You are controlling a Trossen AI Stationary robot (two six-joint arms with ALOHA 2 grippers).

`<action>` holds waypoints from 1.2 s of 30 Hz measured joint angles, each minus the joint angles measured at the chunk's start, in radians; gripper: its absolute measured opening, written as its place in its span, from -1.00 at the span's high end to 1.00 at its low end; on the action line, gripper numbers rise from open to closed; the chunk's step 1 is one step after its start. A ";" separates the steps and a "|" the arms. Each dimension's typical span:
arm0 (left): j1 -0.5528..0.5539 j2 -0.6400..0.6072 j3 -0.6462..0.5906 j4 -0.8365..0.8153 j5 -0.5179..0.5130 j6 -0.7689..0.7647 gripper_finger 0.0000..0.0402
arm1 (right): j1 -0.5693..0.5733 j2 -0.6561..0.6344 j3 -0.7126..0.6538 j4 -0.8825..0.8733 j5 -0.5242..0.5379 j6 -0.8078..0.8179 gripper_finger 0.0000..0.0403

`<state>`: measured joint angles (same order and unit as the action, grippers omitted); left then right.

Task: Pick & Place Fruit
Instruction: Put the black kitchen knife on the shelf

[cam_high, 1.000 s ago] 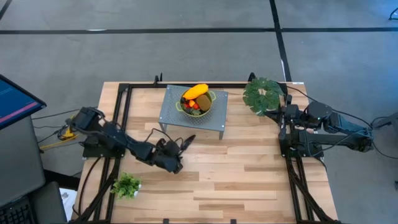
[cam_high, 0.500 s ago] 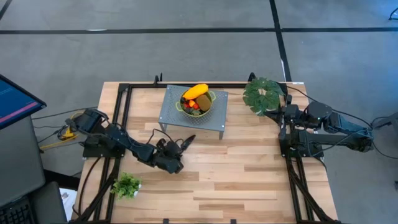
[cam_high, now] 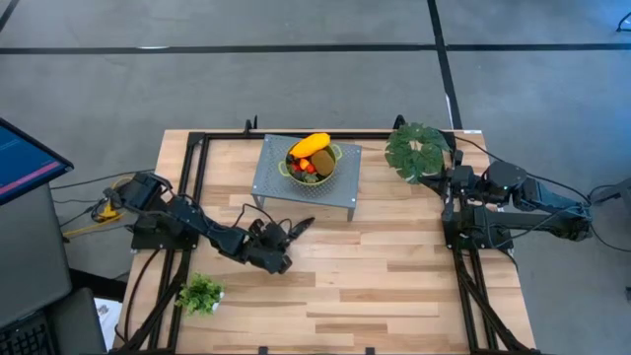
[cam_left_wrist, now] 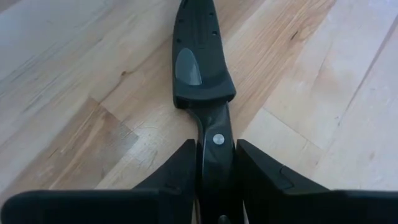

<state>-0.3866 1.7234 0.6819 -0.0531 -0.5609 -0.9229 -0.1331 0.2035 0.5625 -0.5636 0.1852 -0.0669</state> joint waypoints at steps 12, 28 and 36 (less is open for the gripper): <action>-0.003 -0.093 -0.003 0.036 0.157 0.056 0.57 | 0.000 0.000 0.000 0.000 0.000 0.000 1.00; -0.001 -0.435 -0.002 -0.009 0.174 0.237 0.57 | 0.000 0.000 0.000 -0.004 0.000 0.012 1.00; 0.043 -0.661 -0.002 -0.331 0.114 0.118 0.57 | 0.000 0.000 0.000 -0.005 0.000 0.014 1.00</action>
<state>-0.3436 1.0621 0.6800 -0.3842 -0.4471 -0.8048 -0.1333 0.2031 0.5625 -0.5685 0.1852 -0.0525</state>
